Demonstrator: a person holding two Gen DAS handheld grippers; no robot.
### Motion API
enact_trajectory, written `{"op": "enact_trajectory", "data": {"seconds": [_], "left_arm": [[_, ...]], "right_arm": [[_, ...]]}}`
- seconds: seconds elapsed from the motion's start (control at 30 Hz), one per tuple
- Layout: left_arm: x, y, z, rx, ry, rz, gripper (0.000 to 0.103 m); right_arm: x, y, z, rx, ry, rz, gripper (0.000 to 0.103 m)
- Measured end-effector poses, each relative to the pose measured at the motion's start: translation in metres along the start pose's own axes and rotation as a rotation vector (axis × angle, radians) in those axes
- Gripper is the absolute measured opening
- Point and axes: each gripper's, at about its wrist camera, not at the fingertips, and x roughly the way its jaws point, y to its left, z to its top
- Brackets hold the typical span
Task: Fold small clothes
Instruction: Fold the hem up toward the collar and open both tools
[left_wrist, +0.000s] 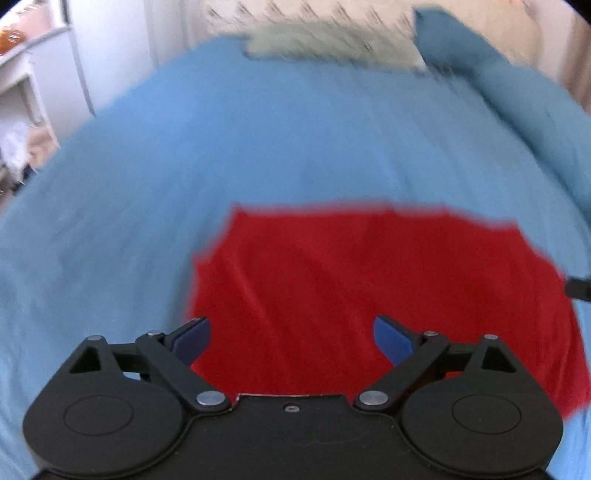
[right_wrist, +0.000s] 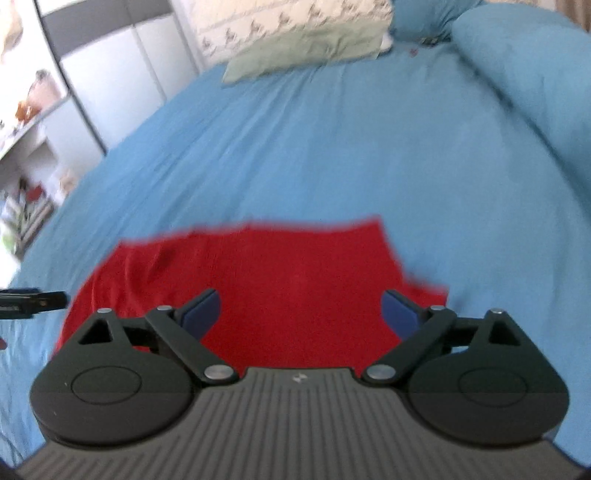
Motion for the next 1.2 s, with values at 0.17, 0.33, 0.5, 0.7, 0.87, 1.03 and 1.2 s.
{"op": "enact_trajectory", "data": {"seconds": [0.17,0.33,0.5,0.7,0.87,1.03,1.2], "left_arm": [[0.03,-0.006,-0.038,0.011,0.088,0.008,0.097],[0.032,0.009,-0.054,-0.029,0.096,-0.02,0.1],[0.016,0.005,-0.037,-0.01,0.117,0.027,0.099],[-0.048,0.009,-0.014,-0.016,0.053,-0.005,0.103],[-0.067,-0.01,-0.017,0.005,0.059,-0.015,0.103],[-0.052,-0.032,-0.03,-0.009,0.077,-0.028,0.103],[-0.032,-0.05,-0.038,-0.041,0.09,-0.037,0.103]], "right_arm": [[0.021,-0.001,-0.046,0.014,0.09,-0.046,0.103],[0.025,-0.029,-0.064,0.062,0.078,-0.103,0.103],[0.011,-0.023,-0.05,0.001,0.107,-0.084,0.103],[-0.06,0.012,-0.025,-0.229,0.089,-0.157,0.103],[-0.094,0.003,-0.048,-0.071,0.139,-0.122,0.103],[-0.085,-0.021,-0.103,0.303,0.152,-0.118,0.103],[-0.061,-0.043,-0.141,0.598,0.019,-0.069,0.088]]}}
